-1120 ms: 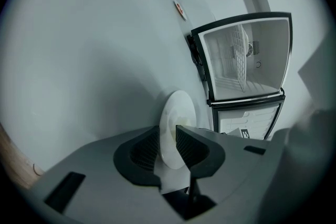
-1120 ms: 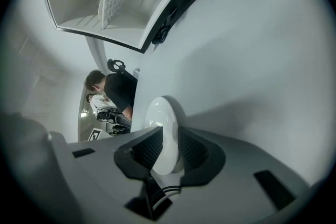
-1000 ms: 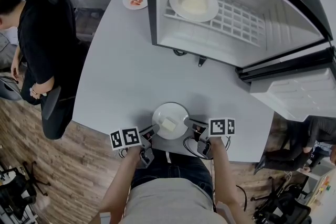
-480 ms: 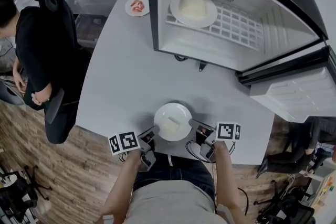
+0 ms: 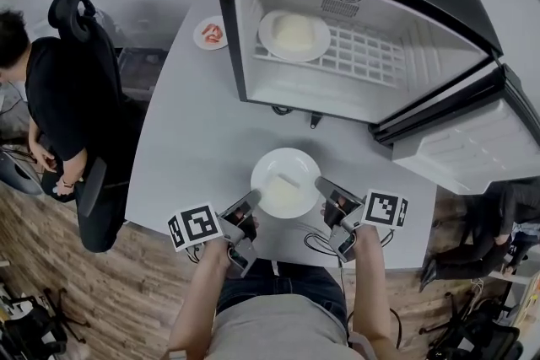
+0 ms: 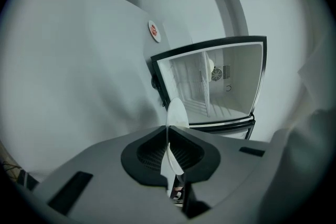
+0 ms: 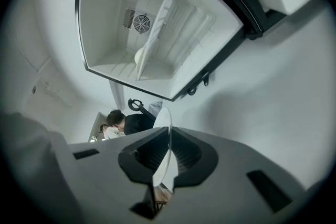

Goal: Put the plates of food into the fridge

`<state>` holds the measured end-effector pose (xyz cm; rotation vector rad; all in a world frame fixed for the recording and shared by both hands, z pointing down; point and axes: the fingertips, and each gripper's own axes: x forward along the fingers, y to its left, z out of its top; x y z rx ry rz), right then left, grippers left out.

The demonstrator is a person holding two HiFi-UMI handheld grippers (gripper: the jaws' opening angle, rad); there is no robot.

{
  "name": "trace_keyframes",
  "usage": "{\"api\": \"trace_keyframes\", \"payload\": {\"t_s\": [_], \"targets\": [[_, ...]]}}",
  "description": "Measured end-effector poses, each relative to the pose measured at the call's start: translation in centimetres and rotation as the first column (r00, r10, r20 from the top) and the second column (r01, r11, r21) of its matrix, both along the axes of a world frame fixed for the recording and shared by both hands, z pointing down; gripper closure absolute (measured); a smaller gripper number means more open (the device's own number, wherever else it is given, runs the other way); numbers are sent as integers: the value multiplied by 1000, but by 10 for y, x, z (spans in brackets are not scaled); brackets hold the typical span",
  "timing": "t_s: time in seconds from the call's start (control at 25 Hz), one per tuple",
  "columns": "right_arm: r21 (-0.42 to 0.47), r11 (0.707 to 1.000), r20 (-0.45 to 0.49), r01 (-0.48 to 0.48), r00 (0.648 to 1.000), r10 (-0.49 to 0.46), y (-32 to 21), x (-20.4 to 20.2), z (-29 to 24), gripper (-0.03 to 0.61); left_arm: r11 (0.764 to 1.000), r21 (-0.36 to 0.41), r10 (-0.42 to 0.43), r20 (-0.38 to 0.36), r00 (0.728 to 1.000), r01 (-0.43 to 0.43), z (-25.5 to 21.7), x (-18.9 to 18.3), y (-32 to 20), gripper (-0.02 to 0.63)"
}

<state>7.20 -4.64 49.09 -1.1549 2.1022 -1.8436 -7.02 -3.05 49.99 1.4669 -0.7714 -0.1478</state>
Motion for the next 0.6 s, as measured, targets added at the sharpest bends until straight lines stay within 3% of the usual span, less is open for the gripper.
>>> {"api": "trace_keyframes", "payload": {"t_s": [0.36, 0.6], "targets": [[181, 976, -30, -124, 991, 131, -46, 40, -75, 551, 995, 97, 10, -106, 994, 0, -67, 38, -45, 592], [225, 936, -46, -272, 956, 289, -76, 77, -97, 551, 987, 161, 40, -135, 990, -18, -98, 67, -87, 596]]}}
